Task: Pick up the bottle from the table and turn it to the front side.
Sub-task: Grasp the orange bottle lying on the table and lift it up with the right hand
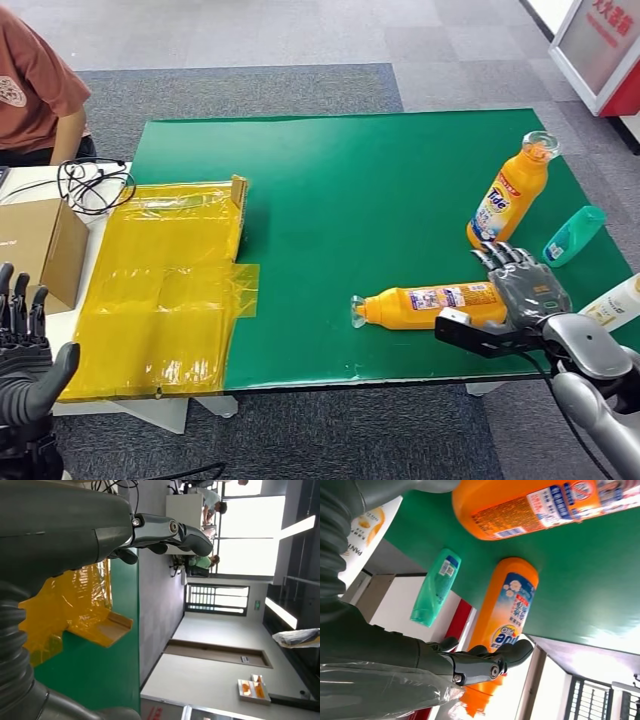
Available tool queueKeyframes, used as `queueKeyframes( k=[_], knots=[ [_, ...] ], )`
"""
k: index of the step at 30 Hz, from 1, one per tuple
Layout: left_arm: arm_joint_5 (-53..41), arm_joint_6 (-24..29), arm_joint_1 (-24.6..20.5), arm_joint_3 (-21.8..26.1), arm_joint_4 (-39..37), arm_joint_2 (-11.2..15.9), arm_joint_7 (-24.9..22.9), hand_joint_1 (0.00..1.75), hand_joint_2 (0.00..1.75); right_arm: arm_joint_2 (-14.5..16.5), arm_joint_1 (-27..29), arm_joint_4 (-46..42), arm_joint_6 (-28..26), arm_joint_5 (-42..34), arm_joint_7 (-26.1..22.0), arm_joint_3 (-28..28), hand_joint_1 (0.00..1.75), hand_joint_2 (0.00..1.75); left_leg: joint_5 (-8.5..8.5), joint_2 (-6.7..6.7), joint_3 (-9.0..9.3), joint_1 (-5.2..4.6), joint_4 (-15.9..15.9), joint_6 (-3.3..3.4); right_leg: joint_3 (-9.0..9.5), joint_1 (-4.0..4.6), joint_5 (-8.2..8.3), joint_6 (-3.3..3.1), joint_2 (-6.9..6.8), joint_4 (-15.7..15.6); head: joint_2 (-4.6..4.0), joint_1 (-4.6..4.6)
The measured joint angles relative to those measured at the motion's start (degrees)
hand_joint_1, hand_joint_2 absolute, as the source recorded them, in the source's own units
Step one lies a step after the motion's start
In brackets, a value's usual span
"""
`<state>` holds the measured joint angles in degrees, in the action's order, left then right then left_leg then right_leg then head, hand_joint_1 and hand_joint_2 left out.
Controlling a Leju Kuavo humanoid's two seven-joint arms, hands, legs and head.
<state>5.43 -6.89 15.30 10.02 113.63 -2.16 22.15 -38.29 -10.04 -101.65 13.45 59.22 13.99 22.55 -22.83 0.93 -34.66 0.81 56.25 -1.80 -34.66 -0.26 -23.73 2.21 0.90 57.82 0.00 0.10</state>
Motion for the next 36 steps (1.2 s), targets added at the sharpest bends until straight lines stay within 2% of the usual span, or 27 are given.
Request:
queueKeyframes(
  k=[16,28,36],
  knots=[
    [0.90,0.82,-1.36,-1.52,0.00,1.25,-0.34,0.00,1.75,5.44,-1.01,11.48,-2.48,-1.14,-1.56,1.15,0.00,1.75,0.00,0.00,0.00,-0.02,0.00,0.00,0.00,-0.01,0.00,0.00,0.00,0.00,0.00,0.01],
    [1.10,0.95,-1.77,-2.72,0.01,2.28,-0.45,0.00,1.75,7.36,-1.07,16.90,-2.52,-1.79,-1.44,0.13,0.00,1.75,0.00,0.00,0.00,-0.02,0.00,0.00,0.00,-0.01,0.00,0.00,0.00,0.00,-0.01,0.01],
    [1.07,0.81,-2.44,-4.37,0.01,3.00,-0.39,0.00,1.75,9.06,-3.17,22.17,-5.66,-1.03,-4.33,0.14,0.00,1.75,0.01,0.00,0.01,-0.02,0.00,0.00,0.00,-0.01,0.00,0.00,0.00,0.01,0.00,0.01]
  ],
)
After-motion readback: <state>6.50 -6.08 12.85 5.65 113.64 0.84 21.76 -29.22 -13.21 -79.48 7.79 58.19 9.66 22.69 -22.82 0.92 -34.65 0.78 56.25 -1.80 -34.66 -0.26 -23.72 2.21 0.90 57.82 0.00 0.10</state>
